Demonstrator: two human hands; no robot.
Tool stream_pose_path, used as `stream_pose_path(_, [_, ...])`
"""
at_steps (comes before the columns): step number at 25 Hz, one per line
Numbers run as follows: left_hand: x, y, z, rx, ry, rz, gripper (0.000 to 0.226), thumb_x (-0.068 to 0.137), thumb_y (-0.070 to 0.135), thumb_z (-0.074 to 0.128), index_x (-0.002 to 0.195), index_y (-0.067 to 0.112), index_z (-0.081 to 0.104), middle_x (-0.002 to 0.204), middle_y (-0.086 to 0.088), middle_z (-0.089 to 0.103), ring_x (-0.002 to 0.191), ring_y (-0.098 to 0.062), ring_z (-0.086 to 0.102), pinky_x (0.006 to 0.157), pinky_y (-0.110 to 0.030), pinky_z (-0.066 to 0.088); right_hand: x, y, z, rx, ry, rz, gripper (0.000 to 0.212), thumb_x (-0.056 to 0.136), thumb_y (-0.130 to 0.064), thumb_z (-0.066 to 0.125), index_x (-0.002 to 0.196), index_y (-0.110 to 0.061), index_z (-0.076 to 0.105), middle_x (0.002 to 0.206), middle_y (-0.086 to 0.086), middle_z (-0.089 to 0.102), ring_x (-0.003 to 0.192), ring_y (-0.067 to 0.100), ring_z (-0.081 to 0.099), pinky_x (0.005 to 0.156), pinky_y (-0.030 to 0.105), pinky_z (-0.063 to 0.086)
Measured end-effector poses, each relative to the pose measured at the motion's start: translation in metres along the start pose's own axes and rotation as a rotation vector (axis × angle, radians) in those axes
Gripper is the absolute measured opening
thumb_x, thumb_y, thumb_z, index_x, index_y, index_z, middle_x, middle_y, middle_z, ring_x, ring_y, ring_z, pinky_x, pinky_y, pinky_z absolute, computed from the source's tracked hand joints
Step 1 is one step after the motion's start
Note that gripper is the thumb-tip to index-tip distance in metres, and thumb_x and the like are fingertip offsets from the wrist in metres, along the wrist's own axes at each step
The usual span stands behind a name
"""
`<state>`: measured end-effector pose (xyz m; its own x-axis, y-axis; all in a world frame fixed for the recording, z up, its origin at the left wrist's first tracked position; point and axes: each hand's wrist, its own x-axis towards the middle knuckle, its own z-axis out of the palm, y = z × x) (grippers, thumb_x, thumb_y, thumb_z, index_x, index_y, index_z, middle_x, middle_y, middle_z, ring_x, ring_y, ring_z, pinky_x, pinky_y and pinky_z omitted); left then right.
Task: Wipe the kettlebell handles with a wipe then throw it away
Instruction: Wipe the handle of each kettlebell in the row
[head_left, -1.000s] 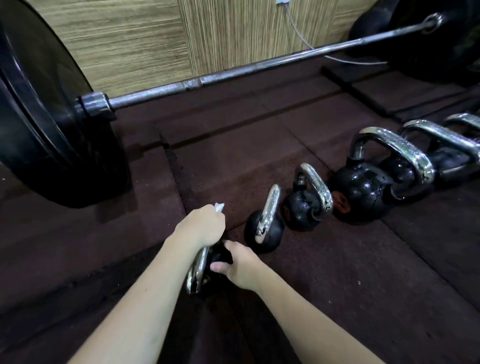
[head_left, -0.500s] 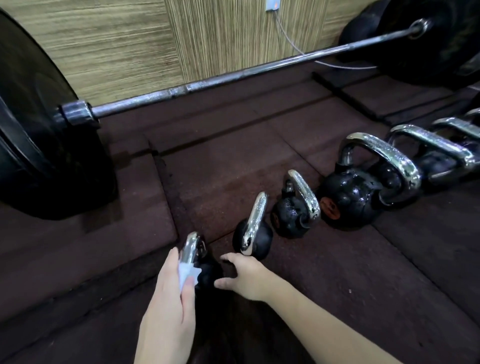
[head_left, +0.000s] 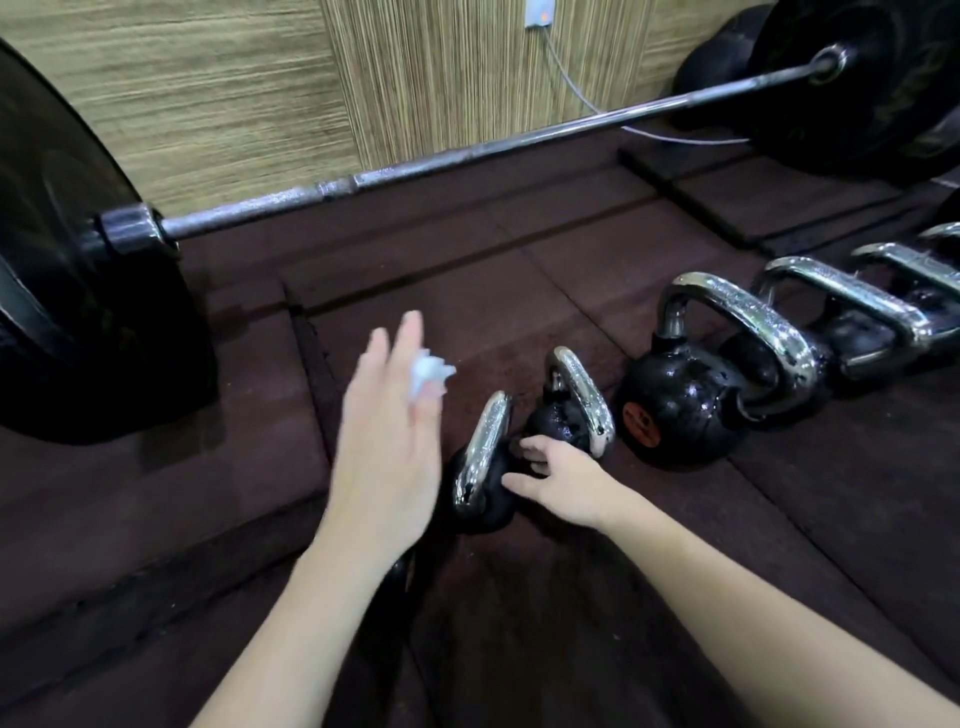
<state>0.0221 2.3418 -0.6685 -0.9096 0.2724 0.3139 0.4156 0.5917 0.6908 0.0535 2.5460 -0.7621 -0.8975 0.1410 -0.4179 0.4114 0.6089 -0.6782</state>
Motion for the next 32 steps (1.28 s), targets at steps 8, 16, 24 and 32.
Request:
stream_pose_path(8, [0.006, 0.013, 0.057, 0.345, -0.591, -0.105, 0.052, 0.108, 0.05, 0.023, 0.16, 0.042, 0.023, 0.173, 0.002, -0.007, 0.141, -0.031, 0.046, 0.108, -0.043, 0.043, 0.017, 0.008, 0.017, -0.051, -0.004, 0.006, 0.07, 0.065, -0.058, 0.069, 0.125, -0.022, 0.064, 0.113, -0.009, 0.07, 0.108, 0.012, 0.063, 0.087, 0.024, 0.046])
stream_pose_path(16, [0.053, 0.027, 0.072, 0.414, -0.599, -0.331, 0.045, 0.108, 0.036, 0.039, 0.139, 0.003, 0.04, 0.133, -0.021, 0.06, 0.114, -0.04, 0.062, 0.08, -0.044, 0.044, 0.022, 0.009, 0.017, -0.053, -0.042, 0.023, 0.078, 0.069, -0.059, 0.073, 0.137, -0.026, 0.054, 0.129, -0.001, 0.066, 0.122, 0.022, 0.061, 0.104, 0.036, 0.048])
stream_pose_path(24, [-0.029, 0.01, 0.044, 0.269, -0.377, -0.295, 0.041, 0.106, 0.046, 0.027, 0.141, 0.029, 0.041, 0.14, 0.005, 0.056, 0.13, -0.02, 0.053, 0.1, -0.039, 0.045, 0.021, 0.01, 0.019, -0.045, -0.041, 0.026, 0.074, 0.085, -0.039, 0.075, 0.15, -0.024, 0.043, 0.145, 0.004, 0.055, 0.134, 0.022, 0.051, 0.109, 0.029, 0.039])
stream_pose_path(32, [0.078, 0.029, 0.068, 0.318, -0.744, -0.291, 0.033, 0.107, 0.026, 0.034, 0.109, 0.021, 0.066, 0.113, -0.005, 0.063, 0.101, -0.029, 0.062, 0.093, -0.04, 0.048, 0.024, 0.009, 0.024, -0.064, -0.016, 0.042, 0.074, 0.082, -0.048, 0.073, 0.147, -0.024, 0.045, 0.14, 0.005, 0.059, 0.131, 0.023, 0.053, 0.109, 0.032, 0.042])
